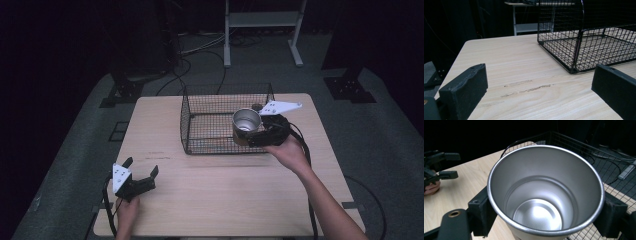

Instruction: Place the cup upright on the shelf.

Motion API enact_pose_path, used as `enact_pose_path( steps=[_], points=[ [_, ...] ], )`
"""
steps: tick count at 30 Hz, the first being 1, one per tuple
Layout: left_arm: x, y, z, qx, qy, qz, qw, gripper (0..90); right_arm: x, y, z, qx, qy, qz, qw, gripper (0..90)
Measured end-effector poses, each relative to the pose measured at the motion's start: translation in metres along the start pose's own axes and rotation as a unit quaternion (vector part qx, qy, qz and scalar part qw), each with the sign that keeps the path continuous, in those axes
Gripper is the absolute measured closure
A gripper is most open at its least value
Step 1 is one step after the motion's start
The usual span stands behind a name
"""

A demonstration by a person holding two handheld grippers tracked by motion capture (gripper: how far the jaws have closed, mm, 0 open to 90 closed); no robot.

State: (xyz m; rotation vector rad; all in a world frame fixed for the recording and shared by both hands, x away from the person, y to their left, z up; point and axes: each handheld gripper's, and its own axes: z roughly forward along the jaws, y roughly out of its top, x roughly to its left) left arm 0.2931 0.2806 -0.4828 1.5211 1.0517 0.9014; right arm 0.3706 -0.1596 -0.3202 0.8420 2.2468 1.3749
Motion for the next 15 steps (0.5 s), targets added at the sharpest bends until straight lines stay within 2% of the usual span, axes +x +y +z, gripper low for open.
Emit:
enact_pose_path(
  steps=[15],
  points=[
    [0.001,0.0,0.0,0.0,-0.001,-0.001,1.0,0.0,-0.014,0.019,0.014,0.004,-0.007,0.007,0.9999,17.9]
  ],
)
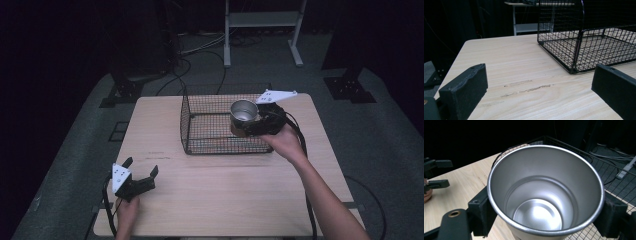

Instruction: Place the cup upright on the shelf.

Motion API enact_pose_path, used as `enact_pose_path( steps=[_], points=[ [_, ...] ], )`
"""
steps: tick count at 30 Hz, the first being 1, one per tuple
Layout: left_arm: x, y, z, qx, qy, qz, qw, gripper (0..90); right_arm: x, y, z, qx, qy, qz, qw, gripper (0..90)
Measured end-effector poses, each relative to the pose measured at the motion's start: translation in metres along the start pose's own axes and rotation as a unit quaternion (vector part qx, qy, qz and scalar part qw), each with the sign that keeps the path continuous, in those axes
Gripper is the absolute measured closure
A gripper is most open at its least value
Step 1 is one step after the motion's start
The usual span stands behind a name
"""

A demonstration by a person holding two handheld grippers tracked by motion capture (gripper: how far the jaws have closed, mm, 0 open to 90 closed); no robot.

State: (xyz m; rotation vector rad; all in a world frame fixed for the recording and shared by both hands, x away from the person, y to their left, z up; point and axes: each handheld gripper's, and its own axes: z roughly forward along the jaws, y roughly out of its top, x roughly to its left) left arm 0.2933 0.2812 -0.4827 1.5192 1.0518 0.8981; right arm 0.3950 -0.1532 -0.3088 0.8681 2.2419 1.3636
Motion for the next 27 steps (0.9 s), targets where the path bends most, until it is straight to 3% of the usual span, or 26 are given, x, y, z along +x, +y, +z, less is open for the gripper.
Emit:
enact_pose_path(
  steps=[20,27],
  points=[
    [0.0,0.0,0.0,0.001,-0.001,0.001,1.0,0.0,-0.017,0.027,0.02,-0.001,-0.02,0.012,0.9997,17.9],
    [0.0,0.0,0.0,0.001,-0.001,0.0,1.0,0.0,-0.021,0.034,0.032,0.01,-0.026,0.012,0.9996,17.9]
  ],
)
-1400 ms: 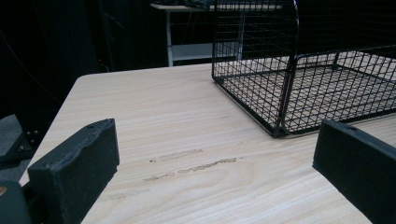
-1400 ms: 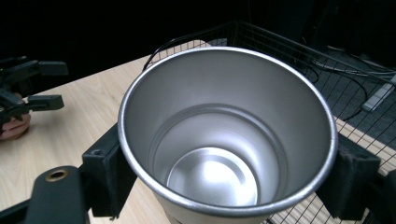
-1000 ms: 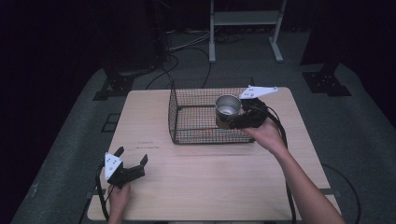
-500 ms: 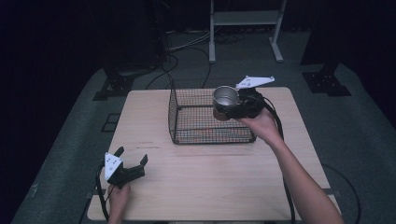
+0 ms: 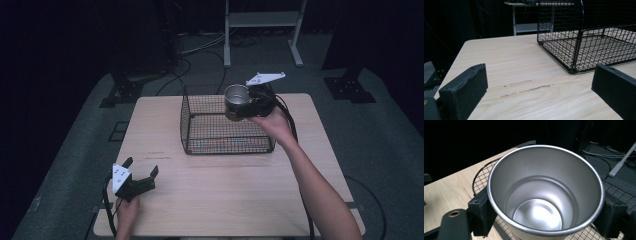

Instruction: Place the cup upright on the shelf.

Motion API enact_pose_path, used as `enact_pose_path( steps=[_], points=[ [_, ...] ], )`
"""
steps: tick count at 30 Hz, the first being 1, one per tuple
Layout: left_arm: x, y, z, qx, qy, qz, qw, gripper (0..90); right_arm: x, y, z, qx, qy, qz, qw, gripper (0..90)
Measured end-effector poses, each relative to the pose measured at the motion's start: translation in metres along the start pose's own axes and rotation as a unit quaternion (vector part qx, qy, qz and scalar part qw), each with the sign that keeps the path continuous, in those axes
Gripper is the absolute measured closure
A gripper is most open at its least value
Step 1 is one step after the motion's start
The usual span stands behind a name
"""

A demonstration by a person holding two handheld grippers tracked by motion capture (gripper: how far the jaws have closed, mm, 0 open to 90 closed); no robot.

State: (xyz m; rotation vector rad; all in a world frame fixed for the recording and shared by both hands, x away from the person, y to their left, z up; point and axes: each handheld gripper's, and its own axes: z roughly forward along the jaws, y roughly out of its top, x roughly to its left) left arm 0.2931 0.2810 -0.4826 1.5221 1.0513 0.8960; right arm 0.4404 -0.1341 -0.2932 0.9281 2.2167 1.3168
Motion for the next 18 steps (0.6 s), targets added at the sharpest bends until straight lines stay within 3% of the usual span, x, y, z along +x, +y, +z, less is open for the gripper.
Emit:
enact_pose_path(
  steps=[9,18],
  points=[
    [0.0,0.0,0.0,0.001,0.0,-0.001,1.0,0.0,-0.005,0.01,0.017,0.004,-0.008,0.003,1.0,17.9],
    [0.0,0.0,0.0,0.0,0.0,0.0,1.0,0.0,-0.015,0.002,0.041,0.019,-0.017,0.022,0.9995,17.9]
  ],
)
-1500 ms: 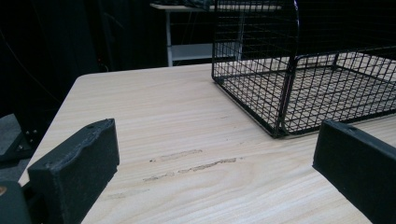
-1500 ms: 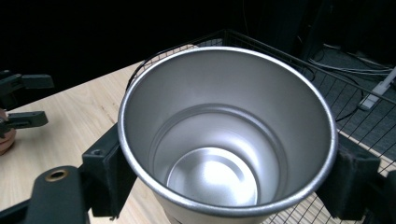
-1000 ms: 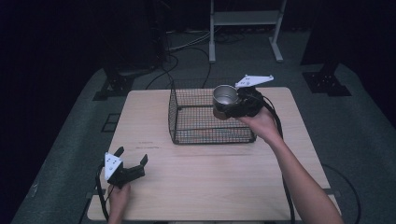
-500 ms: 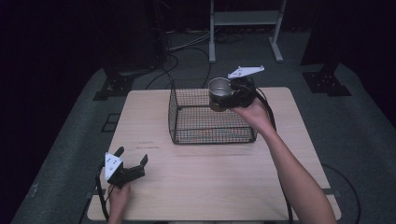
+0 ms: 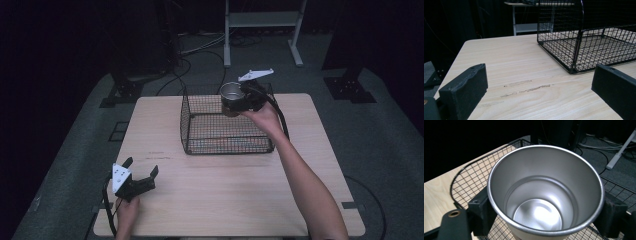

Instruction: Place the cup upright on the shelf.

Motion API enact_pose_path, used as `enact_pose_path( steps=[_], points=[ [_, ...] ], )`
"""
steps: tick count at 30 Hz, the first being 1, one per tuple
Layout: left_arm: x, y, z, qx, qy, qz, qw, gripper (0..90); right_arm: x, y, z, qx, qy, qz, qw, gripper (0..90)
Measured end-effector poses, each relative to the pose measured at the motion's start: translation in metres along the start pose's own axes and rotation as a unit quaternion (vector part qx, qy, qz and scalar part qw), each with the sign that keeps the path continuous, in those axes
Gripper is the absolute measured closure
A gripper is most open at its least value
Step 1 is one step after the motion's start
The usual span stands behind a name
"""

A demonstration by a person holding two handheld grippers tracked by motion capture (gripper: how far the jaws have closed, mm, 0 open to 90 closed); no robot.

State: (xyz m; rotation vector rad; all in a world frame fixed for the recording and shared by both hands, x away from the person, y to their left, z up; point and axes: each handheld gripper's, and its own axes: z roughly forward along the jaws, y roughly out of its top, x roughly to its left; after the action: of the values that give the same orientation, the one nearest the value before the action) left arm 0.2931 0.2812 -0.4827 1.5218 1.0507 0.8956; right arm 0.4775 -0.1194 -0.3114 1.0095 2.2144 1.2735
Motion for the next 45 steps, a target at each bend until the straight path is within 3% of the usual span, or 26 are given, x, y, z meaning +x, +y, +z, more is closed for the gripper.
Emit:
enact_pose_path(
  steps=[9,16,20,27,35,45],
  points=[
    [0.0,0.0,0.0,0.0,0.0,0.001,1.0,0.0,-0.011,-0.007,0.019,0.004,-0.005,0.024,0.9997,17.9],
    [0.0,0.0,0.0,0.002,-0.001,0.0,1.0,0.0,-0.017,-0.013,0.036,0.023,-0.013,0.027,0.9993,17.9],
    [0.0,0.0,0.0,0.0,0.0,-0.001,1.0,0.0,-0.021,-0.017,0.044,0.029,-0.011,0.041,0.9987,17.9],
    [0.0,0.0,0.0,0.001,0.0,-0.001,1.0,0.0,-0.024,-0.021,0.055,0.042,-0.011,0.042,0.9982,17.9],
    [-0.001,0.0,0.0,-0.001,-0.001,0.0,1.0,0.0,-0.023,-0.03,0.069,0.069,-0.011,0.027,0.9972,17.9],
    [-0.001,0.0,0.0,0.0,-0.002,0.002,1.0,0.0,-0.031,-0.039,0.08,0.102,0.0,0.048,0.9936,17.8]
  ],
)
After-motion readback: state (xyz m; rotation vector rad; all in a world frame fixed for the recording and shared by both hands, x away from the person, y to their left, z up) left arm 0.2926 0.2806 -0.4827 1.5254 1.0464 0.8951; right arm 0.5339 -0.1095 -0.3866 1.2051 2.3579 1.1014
